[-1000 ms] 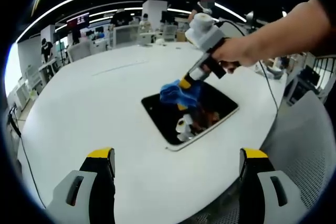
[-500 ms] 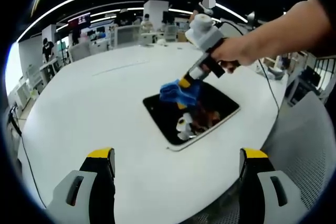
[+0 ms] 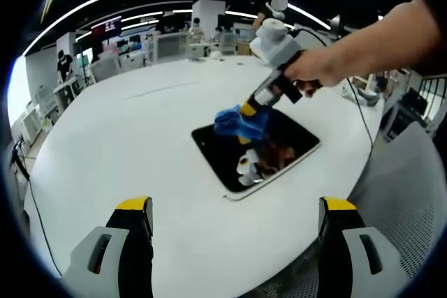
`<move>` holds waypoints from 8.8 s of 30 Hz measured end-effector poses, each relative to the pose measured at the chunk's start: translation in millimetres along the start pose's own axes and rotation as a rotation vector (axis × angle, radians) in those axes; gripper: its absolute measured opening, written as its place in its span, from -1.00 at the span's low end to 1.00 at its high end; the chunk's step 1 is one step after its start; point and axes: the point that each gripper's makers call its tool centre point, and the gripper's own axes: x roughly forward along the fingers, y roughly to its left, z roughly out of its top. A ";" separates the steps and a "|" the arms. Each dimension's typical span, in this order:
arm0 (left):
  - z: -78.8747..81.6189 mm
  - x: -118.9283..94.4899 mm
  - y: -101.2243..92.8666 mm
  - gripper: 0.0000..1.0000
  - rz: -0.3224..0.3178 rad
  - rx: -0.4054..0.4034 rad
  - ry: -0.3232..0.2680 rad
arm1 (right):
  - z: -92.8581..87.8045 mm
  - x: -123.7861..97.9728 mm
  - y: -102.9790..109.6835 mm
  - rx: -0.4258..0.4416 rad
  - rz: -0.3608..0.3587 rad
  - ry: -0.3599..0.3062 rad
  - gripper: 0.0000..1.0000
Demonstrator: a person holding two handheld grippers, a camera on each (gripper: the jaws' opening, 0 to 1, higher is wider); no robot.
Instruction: Wipe the mirror surface with the cleaning cloth until all visible marks leave the cleaned area.
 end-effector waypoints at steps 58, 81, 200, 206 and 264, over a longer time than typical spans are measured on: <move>-3.3 0.6 0.7 0.98 0.005 0.010 0.020 | -26.6 -23.3 -37.5 0.025 -0.052 0.017 -0.99; -2.4 0.3 1.9 0.98 0.013 0.015 0.017 | -38.5 -30.1 -31.9 0.043 -0.123 -0.018 -0.99; 3.3 -1.3 -2.2 0.99 -0.004 0.000 -0.016 | -120.6 -82.0 51.0 0.157 -0.042 -0.017 -0.98; 2.8 -1.4 -1.6 0.99 -0.001 0.000 -0.014 | -122.6 -84.0 48.2 0.157 -0.043 -0.014 -0.98; -1.1 -0.5 -2.0 0.99 -0.001 0.013 0.010 | -133.7 -94.3 22.6 0.186 -0.070 0.000 -0.98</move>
